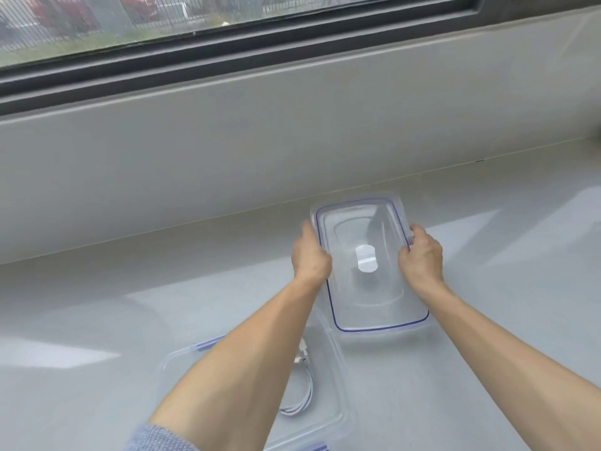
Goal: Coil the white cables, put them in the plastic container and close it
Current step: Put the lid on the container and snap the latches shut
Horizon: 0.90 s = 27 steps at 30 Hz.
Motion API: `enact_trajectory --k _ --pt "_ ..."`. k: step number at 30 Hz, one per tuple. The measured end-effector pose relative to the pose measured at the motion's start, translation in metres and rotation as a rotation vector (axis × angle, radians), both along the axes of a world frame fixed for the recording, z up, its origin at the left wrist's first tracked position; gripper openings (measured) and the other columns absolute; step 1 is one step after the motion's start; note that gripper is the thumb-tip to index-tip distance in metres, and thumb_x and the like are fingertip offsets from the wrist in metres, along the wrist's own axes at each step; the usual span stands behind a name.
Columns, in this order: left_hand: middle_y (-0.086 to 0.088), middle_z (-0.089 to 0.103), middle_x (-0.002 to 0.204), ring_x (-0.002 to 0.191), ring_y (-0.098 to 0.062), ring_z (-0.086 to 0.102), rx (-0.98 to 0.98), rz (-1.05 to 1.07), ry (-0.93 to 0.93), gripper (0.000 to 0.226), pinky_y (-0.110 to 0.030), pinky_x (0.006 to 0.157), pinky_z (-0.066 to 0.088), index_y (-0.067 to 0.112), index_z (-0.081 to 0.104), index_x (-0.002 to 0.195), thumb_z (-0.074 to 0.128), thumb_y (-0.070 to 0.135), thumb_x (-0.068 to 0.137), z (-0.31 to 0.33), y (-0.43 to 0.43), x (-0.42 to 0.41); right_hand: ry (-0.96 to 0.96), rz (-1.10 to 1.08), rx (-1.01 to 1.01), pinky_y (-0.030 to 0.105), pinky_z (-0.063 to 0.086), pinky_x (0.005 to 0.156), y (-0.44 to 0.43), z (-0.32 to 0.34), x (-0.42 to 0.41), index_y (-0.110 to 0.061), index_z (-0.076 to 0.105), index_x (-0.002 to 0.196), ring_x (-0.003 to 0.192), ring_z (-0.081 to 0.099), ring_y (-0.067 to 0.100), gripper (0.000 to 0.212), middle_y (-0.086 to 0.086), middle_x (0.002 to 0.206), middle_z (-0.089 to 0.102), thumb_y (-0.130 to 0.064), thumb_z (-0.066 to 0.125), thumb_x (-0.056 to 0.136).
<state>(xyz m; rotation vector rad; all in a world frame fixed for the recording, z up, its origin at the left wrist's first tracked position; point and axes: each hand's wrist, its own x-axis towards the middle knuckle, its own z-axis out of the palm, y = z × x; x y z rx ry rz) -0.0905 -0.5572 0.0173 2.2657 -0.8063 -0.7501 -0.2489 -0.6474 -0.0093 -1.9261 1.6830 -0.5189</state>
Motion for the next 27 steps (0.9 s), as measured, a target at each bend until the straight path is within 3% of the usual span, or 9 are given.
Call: enact_trajectory --k 3,5,8,11,16,19,22,27 --pt "-0.019 0.062 0.103 0.099 -0.036 0.057 -0.098 0.049 0.021 0.057 -0.041 0.084 0.049 0.014 0.038 0.132 0.043 -0.002 0.078 0.016 0.008 0.007 -0.133 -0.012 -0.077 0.039 0.039 0.072 0.001 0.033 0.003 0.005 0.06 0.094 0.08 0.053 0.04 0.016 0.023 0.077 0.061 -0.001 0.048 0.084" --pt "-0.016 0.061 0.101 0.1 -0.033 0.057 -0.166 0.089 0.051 0.055 -0.043 0.089 0.048 0.014 0.038 0.135 0.048 0.006 0.081 0.03 0.017 0.011 -0.22 0.021 -0.125 0.034 0.033 0.064 0.007 0.057 0.008 0.0 0.058 0.079 0.069 0.046 0.033 0.009 0.015 0.068 0.053 -0.004 0.051 0.084" --pt "-0.009 0.06 0.102 0.1 -0.029 0.059 -0.265 0.153 0.135 0.055 -0.043 0.092 0.048 0.02 0.036 0.138 0.052 0.021 0.085 0.049 0.04 0.017 -0.346 0.074 -0.195 0.031 0.038 0.071 0.025 0.09 0.019 -0.005 0.067 0.091 0.076 0.055 0.032 0.013 0.015 0.081 0.064 -0.013 0.059 0.086" --pt "0.0 0.06 0.105 0.103 -0.023 0.06 -0.358 0.189 0.25 0.054 -0.046 0.094 0.049 0.027 0.038 0.134 0.053 0.034 0.083 0.063 0.069 0.024 -0.417 0.157 -0.278 0.029 0.039 0.073 0.052 0.12 0.03 -0.006 0.069 0.089 0.077 0.058 0.03 0.011 0.017 0.086 0.065 -0.015 0.064 0.085" --pt "-0.001 0.058 0.109 0.1 -0.015 0.059 -0.542 0.213 0.421 0.041 -0.043 0.094 0.048 0.024 0.04 0.133 0.048 0.036 0.094 0.09 0.122 0.034 -0.472 0.395 -0.418 0.021 0.038 0.066 0.108 0.155 0.043 -0.006 0.065 0.085 0.068 0.053 0.022 0.004 0.008 0.08 0.057 -0.008 0.067 0.081" --pt "-0.006 0.057 0.119 0.115 -0.021 0.054 -0.587 0.232 0.448 0.034 -0.045 0.096 0.045 0.028 0.046 0.124 0.038 0.045 0.097 0.099 0.154 0.042 -0.486 0.523 -0.532 0.029 0.042 0.065 0.139 0.165 0.048 -0.004 0.062 0.085 0.069 0.051 0.02 0.004 0.008 0.081 0.055 -0.003 0.062 0.082" --pt "-0.01 0.057 0.123 0.118 -0.025 0.053 -0.595 0.27 0.55 0.048 -0.046 0.093 0.048 0.026 0.047 0.128 0.029 0.055 0.095 0.105 0.187 0.049 -0.505 0.655 -0.638 0.028 0.04 0.063 0.164 0.167 0.052 -0.002 0.06 0.086 0.068 0.044 0.015 0.005 0.004 0.082 0.049 -0.001 0.056 0.083" --pt "-0.022 0.056 0.127 0.114 -0.035 0.059 -0.728 0.379 0.928 0.082 -0.055 0.089 0.05 0.015 0.043 0.135 0.016 0.074 0.085 0.112 0.245 0.062 -0.48 0.837 -0.858 0.037 0.045 0.061 0.2 0.158 0.056 -0.009 0.051 0.09 0.068 0.048 0.026 0.019 0.012 0.08 0.055 0.005 0.057 0.08"
